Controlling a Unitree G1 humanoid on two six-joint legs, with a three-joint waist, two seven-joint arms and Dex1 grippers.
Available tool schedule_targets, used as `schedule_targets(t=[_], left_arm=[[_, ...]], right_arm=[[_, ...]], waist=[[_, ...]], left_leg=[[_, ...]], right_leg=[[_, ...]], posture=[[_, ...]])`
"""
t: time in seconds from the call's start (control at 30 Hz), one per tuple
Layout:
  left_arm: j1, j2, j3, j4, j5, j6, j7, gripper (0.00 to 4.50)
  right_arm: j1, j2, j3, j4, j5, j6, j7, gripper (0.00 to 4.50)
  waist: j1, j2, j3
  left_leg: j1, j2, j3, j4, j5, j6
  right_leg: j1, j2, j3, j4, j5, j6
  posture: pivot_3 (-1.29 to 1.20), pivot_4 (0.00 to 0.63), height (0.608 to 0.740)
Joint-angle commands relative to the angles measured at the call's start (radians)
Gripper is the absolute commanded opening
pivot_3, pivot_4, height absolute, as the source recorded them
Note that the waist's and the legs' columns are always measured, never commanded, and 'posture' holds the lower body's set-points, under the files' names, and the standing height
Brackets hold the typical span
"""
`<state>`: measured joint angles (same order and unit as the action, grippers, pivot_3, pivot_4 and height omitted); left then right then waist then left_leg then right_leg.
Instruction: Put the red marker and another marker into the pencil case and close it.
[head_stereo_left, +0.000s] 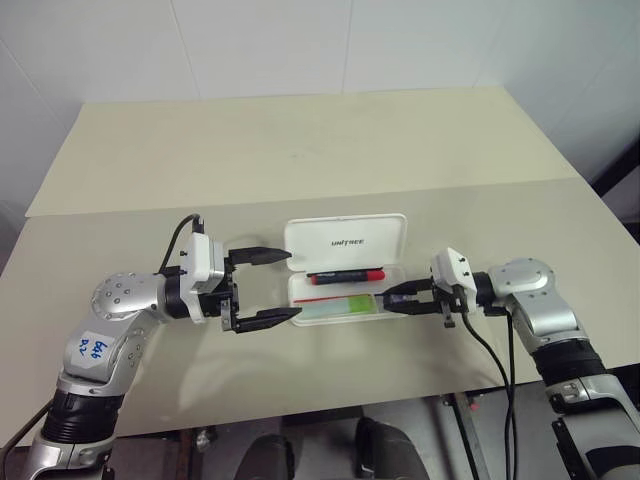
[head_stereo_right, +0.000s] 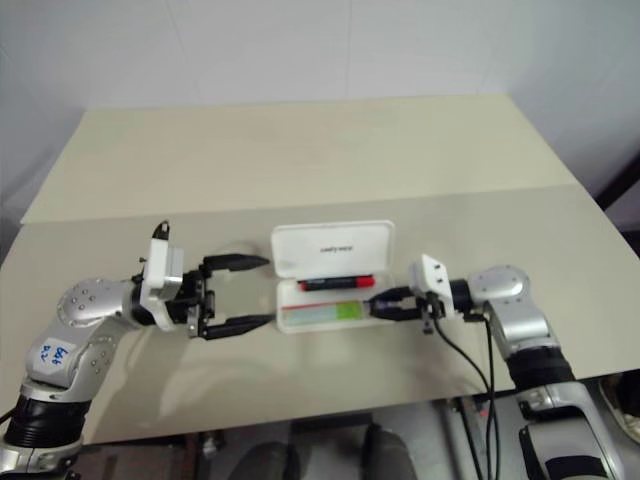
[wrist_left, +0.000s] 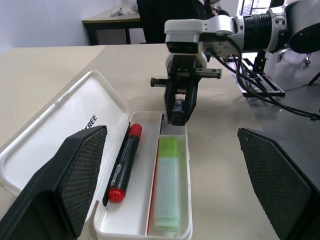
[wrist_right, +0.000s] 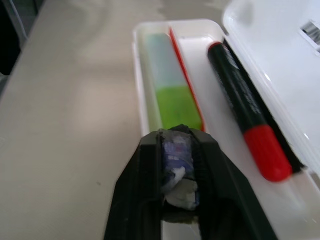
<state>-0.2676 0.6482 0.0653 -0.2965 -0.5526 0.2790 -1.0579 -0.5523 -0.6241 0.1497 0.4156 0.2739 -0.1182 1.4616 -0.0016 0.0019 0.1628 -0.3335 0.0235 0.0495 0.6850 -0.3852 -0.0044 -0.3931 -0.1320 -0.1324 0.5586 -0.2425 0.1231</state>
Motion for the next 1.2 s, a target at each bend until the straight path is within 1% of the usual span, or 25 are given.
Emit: schedule_targets(t=[0.03,0.1,0.17,0.2,0.23,0.47,0.57,0.7,0.8,0.87,0.9,0.97,1.0,1.1,1.17,1.2], left_arm=[[-0.016,0.006,0.018,-0.027,-0.006,-0.012,0.008,4.50],[-0.021,0.005,0.017,-0.026,-0.006,-0.012,0.009,4.50],[-0.028,0.006,0.016,-0.022,-0.006,-0.011,0.008,4.50],[-0.031,0.006,0.017,-0.020,-0.007,-0.011,0.007,4.50],[-0.033,0.007,0.017,-0.017,-0.006,-0.011,0.006,4.50],[-0.025,0.011,0.025,-0.007,0.000,-0.007,0.012,4.50],[0.001,0.002,0.055,0.013,-0.005,-0.021,0.028,4.50],[0.044,0.004,0.098,0.062,0.003,-0.069,0.018,4.50],[0.063,-0.005,0.130,0.113,0.013,-0.117,0.022,3.91],[0.070,-0.005,0.145,0.154,0.019,-0.148,0.012,3.14],[0.070,-0.006,0.151,0.170,0.018,-0.159,0.010,2.88],[0.065,-0.009,0.150,0.190,0.022,-0.174,0.012,2.12],[0.058,-0.013,0.148,0.200,0.020,-0.176,0.014,1.84],[0.032,-0.037,0.151,0.226,0.014,-0.182,0.045,0.67],[0.001,-0.058,0.153,0.264,0.031,-0.190,0.084,0.02],[-0.017,-0.070,0.148,0.289,0.059,-0.199,0.119,0.02]], right_arm=[[-0.033,0.017,-0.018,0.028,-0.005,-0.043,-0.004,2.51],[-0.040,0.026,-0.020,0.028,-0.006,-0.048,-0.006,3.30],[-0.040,0.030,-0.021,0.017,-0.004,-0.053,-0.007,3.95],[-0.040,0.031,-0.023,0.011,-0.004,-0.056,-0.009,4.39],[-0.037,0.028,-0.026,-0.005,0.003,-0.049,-0.009,4.45],[0.003,-0.023,-0.072,-0.154,0.064,0.030,-0.009,4.45],[0.032,-0.073,-0.131,-0.220,0.106,0.071,-0.025,4.45],[0.023,-0.128,-0.208,-0.224,0.132,0.111,-0.060,4.45],[0.024,-0.173,-0.231,-0.205,0.123,0.093,-0.043,4.50],[0.003,-0.192,-0.252,-0.173,0.119,0.082,-0.050,4.50],[-0.007,-0.203,-0.259,-0.159,0.118,0.078,-0.051,4.50],[-0.013,-0.215,-0.263,-0.151,0.120,0.077,-0.046,4.50],[-0.010,-0.217,-0.261,-0.157,0.122,0.080,-0.042,4.50],[-0.006,-0.214,-0.258,-0.169,0.123,0.084,-0.042,4.50],[-0.006,-0.203,-0.251,-0.189,0.123,0.093,-0.053,4.50],[-0.004,-0.198,-0.247,-0.198,0.122,0.096,-0.057,4.50]], waist=[[0.000,0.000,0.000],[0.000,0.000,0.000],[0.001,0.000,0.000],[0.001,0.000,0.000],[0.001,0.000,0.000],[0.003,0.000,0.000],[0.005,0.000,0.000],[0.001,0.000,0.000],[0.003,0.000,0.000],[0.002,0.000,0.000],[0.002,0.000,0.000],[0.003,0.000,0.000],[0.003,0.000,0.000],[0.003,0.000,0.000],[0.003,0.000,0.000],[0.004,0.000,0.000]], left_leg=[[0.000,0.000,0.000,0.000,0.000,0.000],[0.000,0.000,0.000,0.000,0.000,0.000],[0.000,0.000,0.000,0.000,0.000,0.000],[0.000,0.000,0.000,0.000,0.000,0.000],[0.000,0.000,0.000,0.000,0.000,0.000],[0.000,0.000,0.000,0.000,0.000,0.000],[-0.001,0.000,-0.001,0.000,0.000,0.000],[0.000,0.000,0.000,0.000,0.000,0.000],[0.000,0.000,0.000,0.000,0.000,0.000],[0.000,0.000,0.001,0.000,0.000,0.000],[0.000,0.000,0.001,0.000,0.000,0.000],[0.000,0.000,0.002,0.000,0.000,0.000],[0.000,0.000,0.002,0.000,0.000,0.000],[0.000,0.001,0.002,0.000,0.000,0.000],[0.000,0.000,0.002,0.000,0.000,0.000],[0.000,0.000,0.002,0.000,0.000,0.000]], right_leg=[[0.000,0.000,0.000,0.000,0.000,0.000],[0.000,0.000,0.000,0.000,0.000,0.000],[0.000,0.000,0.000,0.000,0.000,0.000],[0.000,0.000,0.000,0.000,0.000,0.000],[0.000,0.000,0.000,0.000,0.000,0.000],[0.000,0.000,0.000,0.000,0.000,0.000],[0.000,0.000,0.000,0.000,0.000,0.000],[0.000,0.000,0.000,0.000,0.000,0.000],[0.000,0.000,0.000,0.000,0.000,0.000],[0.000,0.000,0.000,0.000,0.000,0.000],[0.000,0.000,0.000,0.000,0.000,0.000],[0.000,0.000,0.000,0.000,0.000,0.000],[0.000,0.000,0.000,0.000,0.000,0.000],[0.000,0.000,0.000,0.000,0.000,0.000],[0.000,0.000,0.000,0.000,0.000,0.000],[0.000,0.000,0.000,0.000,0.000,0.000]], posture=[[0.00,0.150,0.740],[0.00,0.150,0.740],[0.00,0.150,0.740],[0.00,0.150,0.740],[0.00,0.150,0.740],[0.00,0.150,0.740],[0.00,0.150,0.740],[0.00,0.150,0.740],[0.00,0.150,0.740],[0.00,0.150,0.740],[0.00,0.150,0.740],[0.00,0.150,0.740],[0.00,0.150,0.740],[0.00,0.150,0.740],[0.00,0.150,0.740],[0.00,0.150,0.740]])
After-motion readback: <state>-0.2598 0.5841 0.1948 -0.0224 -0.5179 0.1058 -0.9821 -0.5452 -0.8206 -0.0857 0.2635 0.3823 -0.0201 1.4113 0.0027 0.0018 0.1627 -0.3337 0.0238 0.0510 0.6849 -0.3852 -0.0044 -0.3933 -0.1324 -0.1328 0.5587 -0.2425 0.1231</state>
